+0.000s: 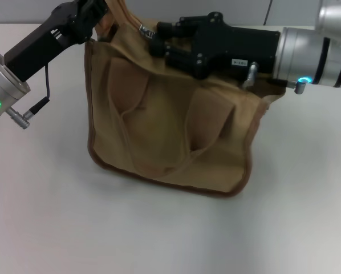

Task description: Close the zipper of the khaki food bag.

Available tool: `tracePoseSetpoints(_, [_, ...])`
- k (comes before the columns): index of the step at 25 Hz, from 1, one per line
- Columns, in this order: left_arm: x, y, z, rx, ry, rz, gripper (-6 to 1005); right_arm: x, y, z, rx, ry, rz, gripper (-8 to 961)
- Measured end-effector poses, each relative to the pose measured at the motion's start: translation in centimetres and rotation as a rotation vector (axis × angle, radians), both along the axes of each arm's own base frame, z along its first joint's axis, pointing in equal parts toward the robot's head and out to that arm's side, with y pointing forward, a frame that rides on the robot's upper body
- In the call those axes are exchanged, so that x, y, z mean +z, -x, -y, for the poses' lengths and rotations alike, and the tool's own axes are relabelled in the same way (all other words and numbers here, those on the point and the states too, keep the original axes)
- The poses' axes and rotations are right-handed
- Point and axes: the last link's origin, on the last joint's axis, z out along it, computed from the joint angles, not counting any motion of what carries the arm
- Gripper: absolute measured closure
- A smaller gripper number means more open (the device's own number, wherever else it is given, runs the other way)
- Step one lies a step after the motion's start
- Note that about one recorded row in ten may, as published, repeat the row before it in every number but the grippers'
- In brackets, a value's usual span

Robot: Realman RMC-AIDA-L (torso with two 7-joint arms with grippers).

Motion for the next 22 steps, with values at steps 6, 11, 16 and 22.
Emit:
tracePoseSetpoints(6, [0.05,0.01,-0.05,0.001,-0.002,-0.001,915,-0.33,0.49,0.12,0.022,-0.007,-0.003,675])
tracePoseSetpoints(11, [0.14,0.07,-0.07,0.003,-0.005,0.0,914,-0.02,0.45,0.1,0.021,-0.029,-0.029,753])
tracePoseSetpoints(16, [0.18,0.12,-0.08,0.006,-0.009,0.001,914,-0.03,0.47,0.1,0.022,-0.029,-0.027,790])
tracePoseSetpoints(22, [0.19,0.14,-0.09,0.007,-0.011,0.0,913,-0.07,0.36,0.03,0.016,-0.032,-0.025,812])
